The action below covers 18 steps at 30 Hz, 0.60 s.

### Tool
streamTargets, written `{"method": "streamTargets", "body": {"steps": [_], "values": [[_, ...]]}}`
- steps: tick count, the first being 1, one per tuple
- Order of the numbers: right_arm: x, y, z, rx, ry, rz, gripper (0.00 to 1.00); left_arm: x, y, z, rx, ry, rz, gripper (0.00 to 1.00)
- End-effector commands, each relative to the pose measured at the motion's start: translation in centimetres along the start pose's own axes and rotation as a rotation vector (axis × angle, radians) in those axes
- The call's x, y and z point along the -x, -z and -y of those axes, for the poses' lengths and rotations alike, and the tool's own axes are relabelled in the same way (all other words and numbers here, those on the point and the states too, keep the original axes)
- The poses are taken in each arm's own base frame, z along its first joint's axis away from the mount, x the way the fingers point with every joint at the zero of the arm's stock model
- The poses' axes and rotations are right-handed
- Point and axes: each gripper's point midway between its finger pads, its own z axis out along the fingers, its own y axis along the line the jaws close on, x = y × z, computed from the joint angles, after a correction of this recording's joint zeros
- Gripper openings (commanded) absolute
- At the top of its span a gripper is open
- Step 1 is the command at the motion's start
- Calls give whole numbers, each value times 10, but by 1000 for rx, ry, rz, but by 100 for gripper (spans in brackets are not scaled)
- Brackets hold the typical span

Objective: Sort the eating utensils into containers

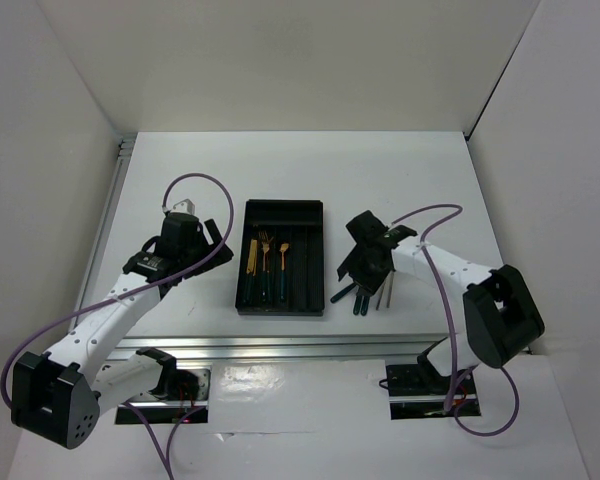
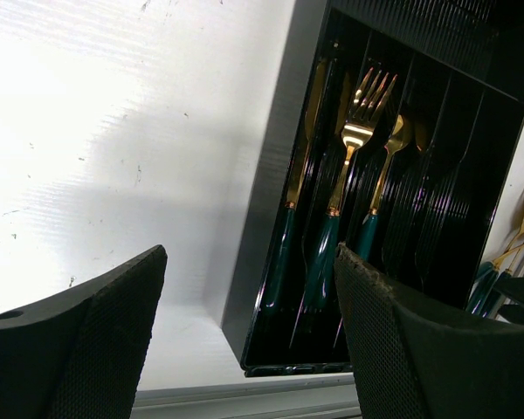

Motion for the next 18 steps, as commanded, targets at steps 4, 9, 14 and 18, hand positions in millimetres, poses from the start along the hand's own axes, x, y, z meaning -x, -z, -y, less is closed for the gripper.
{"method": "streamTargets", "body": {"steps": [4, 9, 14, 18], "values": [[7, -10, -9, -15, -6, 34, 62, 6, -2, 1, -2, 23, 29, 83], [12, -19, -8, -24, -6, 64, 62, 9, -1, 3, -7, 24, 36, 83], [15, -22, -11, -14, 11, 77, 56, 8, -3, 2, -2, 23, 29, 83], [16, -27, -15, -21, 22, 75, 54, 7, -4, 1, 4, 22, 22, 83]]}}
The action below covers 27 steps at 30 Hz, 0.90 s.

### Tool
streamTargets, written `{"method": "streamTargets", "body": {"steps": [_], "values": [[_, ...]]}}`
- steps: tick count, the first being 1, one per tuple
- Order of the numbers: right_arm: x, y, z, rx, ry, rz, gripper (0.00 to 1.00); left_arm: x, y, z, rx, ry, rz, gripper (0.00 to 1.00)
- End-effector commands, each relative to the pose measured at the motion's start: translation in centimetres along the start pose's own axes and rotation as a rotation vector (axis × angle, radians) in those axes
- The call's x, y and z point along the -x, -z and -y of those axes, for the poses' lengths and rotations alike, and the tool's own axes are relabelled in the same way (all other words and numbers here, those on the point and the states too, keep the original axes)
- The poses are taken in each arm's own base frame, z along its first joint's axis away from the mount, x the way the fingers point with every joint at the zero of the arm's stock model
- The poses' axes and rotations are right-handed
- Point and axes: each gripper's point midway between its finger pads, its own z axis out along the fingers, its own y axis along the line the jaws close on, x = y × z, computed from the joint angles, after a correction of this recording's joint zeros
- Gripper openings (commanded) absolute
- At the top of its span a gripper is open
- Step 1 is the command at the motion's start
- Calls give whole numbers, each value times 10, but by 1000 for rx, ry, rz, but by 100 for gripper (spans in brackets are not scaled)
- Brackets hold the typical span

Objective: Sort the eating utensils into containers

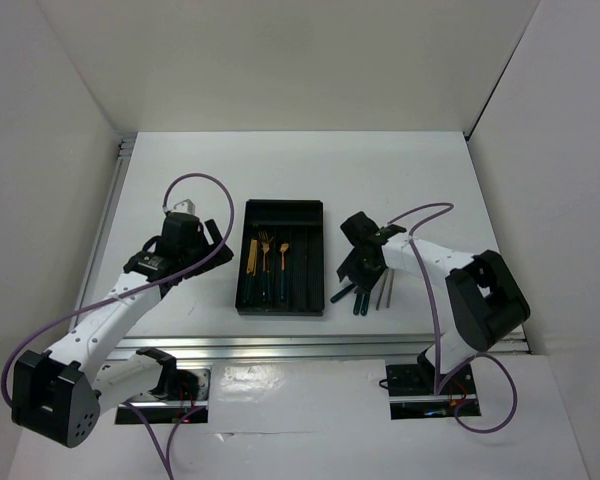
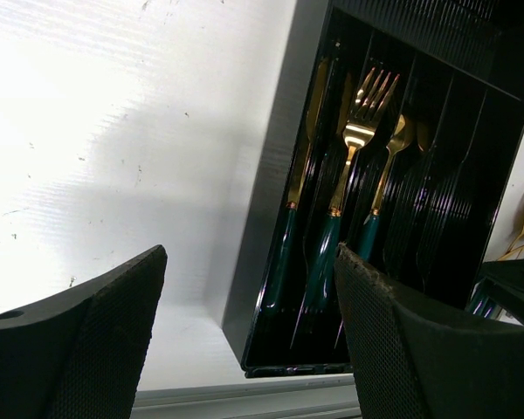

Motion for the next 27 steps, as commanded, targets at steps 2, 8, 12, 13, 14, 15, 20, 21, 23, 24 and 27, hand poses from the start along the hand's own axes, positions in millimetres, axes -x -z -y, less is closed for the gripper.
{"method": "streamTargets", "body": {"steps": [2, 8, 12, 13, 14, 15, 20, 21, 23, 24, 27], "values": [[8, -5, -14, 16, 14, 38, 52, 7, -4, 2, 1, 23, 25, 83], [6, -10, -12, -2, 16, 31, 48, 6, -5, 1, 7, 22, 18, 83], [6, -15, -8, -14, 17, 36, 40, 6, -5, 1, 7, 22, 18, 83], [8, -15, -7, -19, 17, 49, 37, 7, -6, -1, 14, 22, 24, 83], [8, -18, -6, -29, 19, 45, 34, 7, -6, -1, 14, 22, 24, 83], [9, -21, -3, -43, 20, 53, 30, 5, -8, -2, 20, 21, 17, 83], [15, -24, 4, -109, 29, 82, 0, 5, -8, -2, 20, 21, 17, 83], [18, -23, 4, -118, 30, 91, 0, 5, -8, -2, 20, 21, 17, 83], [19, -21, 7, -144, 44, 94, 0, 5, -8, -2, 20, 21, 17, 83], [24, -17, 3, -139, 53, 109, 0, 4, -9, -3, 26, 20, 10, 83], [37, 5, -18, -81, 105, 142, 0, 6, -8, -1, 26, 20, 10, 83]]}}
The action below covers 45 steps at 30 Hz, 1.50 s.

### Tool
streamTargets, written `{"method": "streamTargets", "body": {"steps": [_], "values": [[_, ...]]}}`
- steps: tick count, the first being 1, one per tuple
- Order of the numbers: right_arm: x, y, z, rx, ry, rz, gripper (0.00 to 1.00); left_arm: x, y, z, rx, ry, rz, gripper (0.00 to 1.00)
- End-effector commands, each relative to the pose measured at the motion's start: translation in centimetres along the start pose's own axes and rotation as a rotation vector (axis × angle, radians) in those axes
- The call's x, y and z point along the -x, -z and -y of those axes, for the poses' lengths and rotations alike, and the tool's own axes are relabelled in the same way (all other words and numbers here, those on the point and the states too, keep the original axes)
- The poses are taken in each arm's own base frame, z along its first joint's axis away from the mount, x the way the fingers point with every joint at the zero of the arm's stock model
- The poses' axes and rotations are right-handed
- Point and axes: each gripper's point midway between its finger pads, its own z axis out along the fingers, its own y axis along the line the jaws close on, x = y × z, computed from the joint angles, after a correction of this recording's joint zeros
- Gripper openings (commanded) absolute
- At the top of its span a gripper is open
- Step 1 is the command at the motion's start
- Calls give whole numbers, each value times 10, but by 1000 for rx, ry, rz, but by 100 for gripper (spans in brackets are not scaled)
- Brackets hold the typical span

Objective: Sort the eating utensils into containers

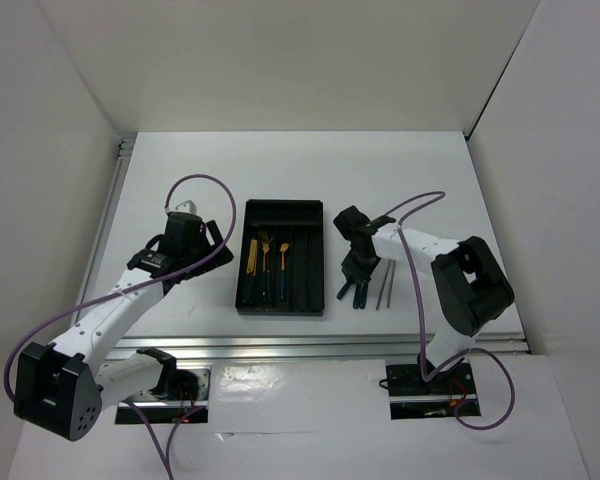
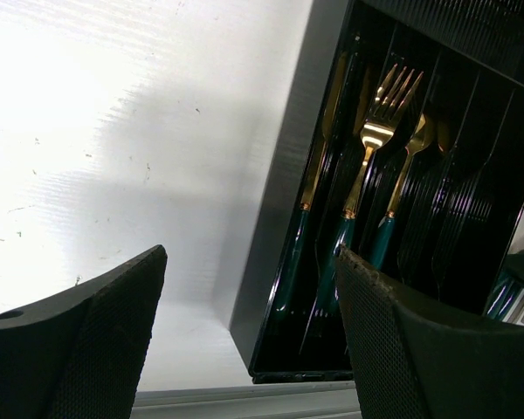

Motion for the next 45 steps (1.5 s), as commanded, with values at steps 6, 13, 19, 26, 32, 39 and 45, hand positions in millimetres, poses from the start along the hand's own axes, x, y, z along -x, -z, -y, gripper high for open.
{"method": "streamTargets", "body": {"steps": [6, 13, 19, 26, 32, 39, 45], "values": [[49, 87, -70, 274, 278, 172, 0, 12, -1, 6, -5, 24, 31, 83], [4, 121, -141, 530, 537, 131, 0, 10, -3, 5, 1, 23, 23, 83], [-53, 104, -167, 534, 670, 50, 0, 14, 1, 2, 11, 24, 44, 83], [-72, 84, -170, 521, 699, -28, 0, 15, 3, -4, 41, 32, 56, 83], [-84, 66, -169, 518, 633, -81, 0, 16, 5, -6, 48, 32, 62, 83], [-85, 58, -174, 497, 583, -90, 0, 17, 5, -4, 42, 33, 69, 83], [-89, 43, -164, 431, 566, -116, 0, 16, 5, -3, 35, 33, 63, 83]]}}
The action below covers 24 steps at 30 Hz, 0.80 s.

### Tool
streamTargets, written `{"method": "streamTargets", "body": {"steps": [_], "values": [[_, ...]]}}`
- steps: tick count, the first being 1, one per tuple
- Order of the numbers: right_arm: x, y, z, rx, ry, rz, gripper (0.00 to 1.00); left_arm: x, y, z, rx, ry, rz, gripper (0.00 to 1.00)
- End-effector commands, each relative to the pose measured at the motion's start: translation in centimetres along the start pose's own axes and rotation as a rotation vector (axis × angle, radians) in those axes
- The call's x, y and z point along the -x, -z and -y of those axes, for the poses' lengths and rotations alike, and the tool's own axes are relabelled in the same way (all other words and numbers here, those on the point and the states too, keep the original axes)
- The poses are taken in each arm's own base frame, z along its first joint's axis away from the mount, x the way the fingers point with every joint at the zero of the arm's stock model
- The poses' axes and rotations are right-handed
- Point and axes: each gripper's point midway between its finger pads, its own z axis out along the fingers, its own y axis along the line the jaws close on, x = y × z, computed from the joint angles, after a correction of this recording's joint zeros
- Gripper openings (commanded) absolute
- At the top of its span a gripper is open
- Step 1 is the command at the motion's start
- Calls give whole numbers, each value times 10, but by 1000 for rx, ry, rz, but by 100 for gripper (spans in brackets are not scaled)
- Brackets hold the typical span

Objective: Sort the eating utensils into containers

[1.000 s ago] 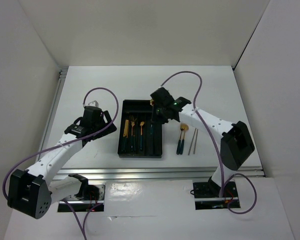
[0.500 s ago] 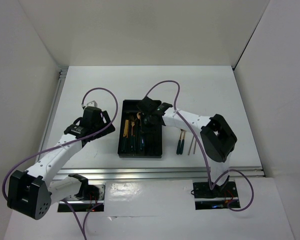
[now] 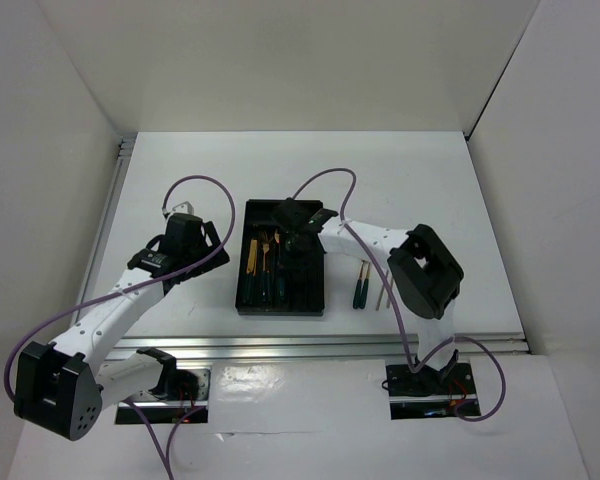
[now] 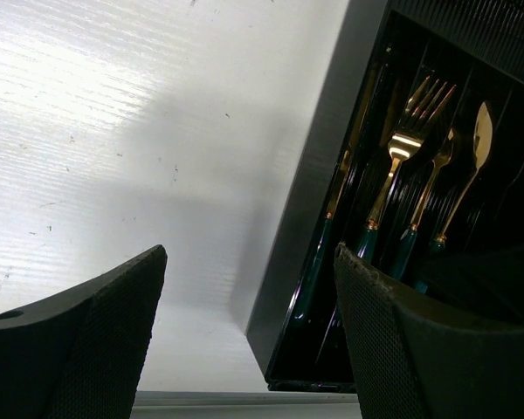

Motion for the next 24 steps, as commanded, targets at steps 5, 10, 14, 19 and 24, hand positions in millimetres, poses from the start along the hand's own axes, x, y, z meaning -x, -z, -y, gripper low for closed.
{"method": "streamTargets", "body": {"steps": [5, 10, 14, 19, 24], "values": [[6, -6, -3, -10, -27, 5, 25, 15, 6, 9, -28, 34, 45, 83], [9, -1, -5, -9, -7, 6, 47, 13, 4, 8, -22, 33, 38, 83], [22, 10, -14, 3, 13, 43, 53, 13, 4, 8, -22, 33, 38, 83], [49, 38, -8, 35, 1, 94, 53, 12, 3, 7, -16, 32, 31, 83], [84, 82, 12, 52, -42, 221, 52, 12, 0, 8, -16, 32, 31, 83]]}}
